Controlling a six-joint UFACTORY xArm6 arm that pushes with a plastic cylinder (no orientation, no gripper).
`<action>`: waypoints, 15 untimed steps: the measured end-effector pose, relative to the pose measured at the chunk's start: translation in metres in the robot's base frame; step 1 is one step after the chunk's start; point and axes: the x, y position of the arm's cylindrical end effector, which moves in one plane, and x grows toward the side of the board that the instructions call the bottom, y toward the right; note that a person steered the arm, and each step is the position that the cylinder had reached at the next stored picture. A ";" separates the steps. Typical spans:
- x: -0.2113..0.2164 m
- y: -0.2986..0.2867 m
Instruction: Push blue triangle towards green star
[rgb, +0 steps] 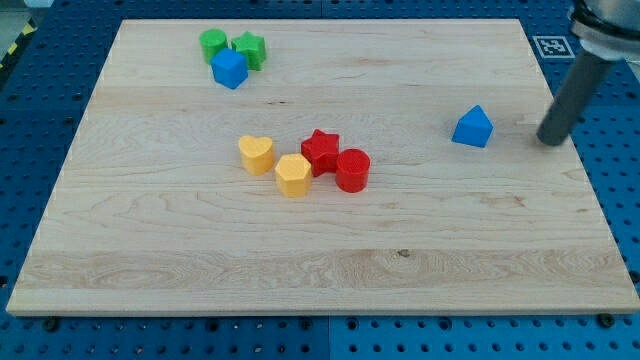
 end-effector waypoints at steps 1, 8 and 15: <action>-0.008 -0.020; -0.061 -0.099; -0.094 -0.114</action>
